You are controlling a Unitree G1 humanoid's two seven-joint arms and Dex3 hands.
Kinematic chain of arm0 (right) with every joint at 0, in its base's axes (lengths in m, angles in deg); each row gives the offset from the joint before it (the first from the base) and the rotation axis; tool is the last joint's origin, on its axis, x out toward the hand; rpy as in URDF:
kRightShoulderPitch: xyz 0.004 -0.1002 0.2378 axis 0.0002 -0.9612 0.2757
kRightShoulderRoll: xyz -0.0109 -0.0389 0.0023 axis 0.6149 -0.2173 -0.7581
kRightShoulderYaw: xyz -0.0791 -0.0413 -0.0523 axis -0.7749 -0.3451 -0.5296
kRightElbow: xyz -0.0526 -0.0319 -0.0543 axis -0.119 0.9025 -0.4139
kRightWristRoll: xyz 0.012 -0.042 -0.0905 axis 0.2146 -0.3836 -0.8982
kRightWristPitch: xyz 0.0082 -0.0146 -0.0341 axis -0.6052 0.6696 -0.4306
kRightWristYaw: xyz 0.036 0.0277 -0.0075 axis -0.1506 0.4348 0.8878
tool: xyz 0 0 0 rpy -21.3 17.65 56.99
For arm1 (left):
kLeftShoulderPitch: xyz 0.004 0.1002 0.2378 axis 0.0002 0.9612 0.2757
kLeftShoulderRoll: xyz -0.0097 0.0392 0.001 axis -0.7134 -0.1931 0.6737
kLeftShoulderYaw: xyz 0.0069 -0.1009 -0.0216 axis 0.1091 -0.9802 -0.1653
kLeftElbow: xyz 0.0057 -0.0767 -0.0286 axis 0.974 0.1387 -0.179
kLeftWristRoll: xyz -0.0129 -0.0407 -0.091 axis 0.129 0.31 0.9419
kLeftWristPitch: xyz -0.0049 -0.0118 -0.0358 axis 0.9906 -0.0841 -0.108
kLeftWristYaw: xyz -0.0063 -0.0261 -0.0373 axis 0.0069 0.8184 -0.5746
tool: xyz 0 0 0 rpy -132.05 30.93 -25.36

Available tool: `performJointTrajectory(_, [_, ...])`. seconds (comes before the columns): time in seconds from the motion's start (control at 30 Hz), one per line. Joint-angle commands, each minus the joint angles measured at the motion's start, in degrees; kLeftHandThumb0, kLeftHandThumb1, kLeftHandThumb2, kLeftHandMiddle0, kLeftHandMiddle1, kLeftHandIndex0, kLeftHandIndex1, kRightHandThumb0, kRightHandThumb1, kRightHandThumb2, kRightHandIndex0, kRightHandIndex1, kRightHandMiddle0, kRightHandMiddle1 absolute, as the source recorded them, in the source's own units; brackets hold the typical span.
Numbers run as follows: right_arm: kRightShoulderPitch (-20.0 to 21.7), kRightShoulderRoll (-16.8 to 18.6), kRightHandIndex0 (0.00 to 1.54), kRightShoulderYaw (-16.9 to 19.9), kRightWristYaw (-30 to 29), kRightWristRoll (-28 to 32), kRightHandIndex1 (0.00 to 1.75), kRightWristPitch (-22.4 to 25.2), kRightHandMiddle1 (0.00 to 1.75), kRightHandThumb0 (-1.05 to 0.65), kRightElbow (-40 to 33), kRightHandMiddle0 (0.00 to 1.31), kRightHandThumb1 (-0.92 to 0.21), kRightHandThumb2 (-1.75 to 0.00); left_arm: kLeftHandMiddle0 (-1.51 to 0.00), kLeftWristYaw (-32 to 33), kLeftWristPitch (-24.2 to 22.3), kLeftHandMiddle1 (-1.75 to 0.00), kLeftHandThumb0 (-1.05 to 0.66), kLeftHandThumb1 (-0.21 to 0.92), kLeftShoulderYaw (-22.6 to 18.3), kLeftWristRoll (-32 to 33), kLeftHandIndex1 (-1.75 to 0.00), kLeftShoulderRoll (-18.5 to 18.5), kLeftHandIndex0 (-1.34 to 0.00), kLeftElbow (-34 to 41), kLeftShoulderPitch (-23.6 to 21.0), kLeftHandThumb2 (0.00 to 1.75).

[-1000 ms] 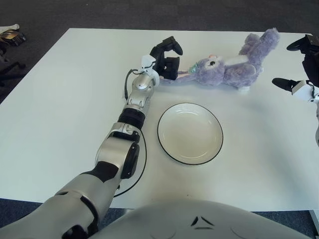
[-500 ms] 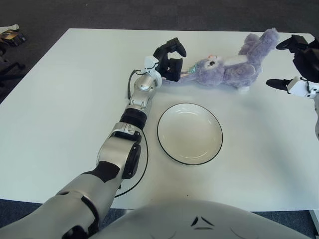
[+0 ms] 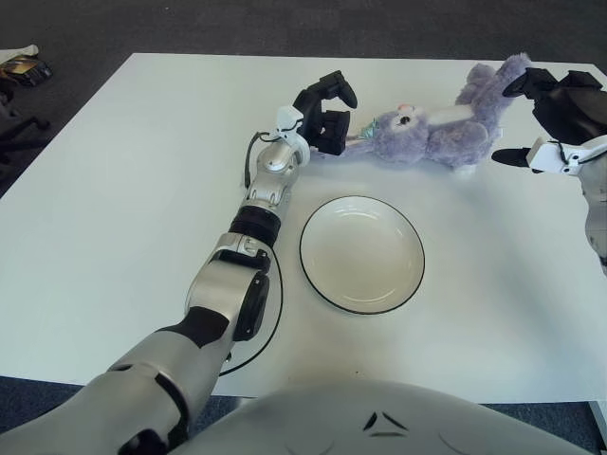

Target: Put the doll into the plate.

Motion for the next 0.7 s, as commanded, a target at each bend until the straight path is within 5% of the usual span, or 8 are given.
performJointTrajectory(0.0, [2.15,-0.5,0.0,-1.58,1.04,-1.29,1.08,-0.35,0.92,-1.01,1.04,0.0,-0.65,-0.69,-1.32,-0.43,0.13,-1.75,-0.5,0.25,0.05,0.23,-1.75,0.07,-0.66,0.62,0.31,1.39])
performJointTrajectory(0.67, [8.81,1.46,0.01,-7.2,8.21,-3.9,1.45,2.52,0.79,-1.05,2.15,0.0,-0.75,-0.57,-1.32,-0.34,-0.48,-1.75,-0.51,0.24,-0.14,0.62,-1.75,0.25,-0.68,1.21,0.5,1.41])
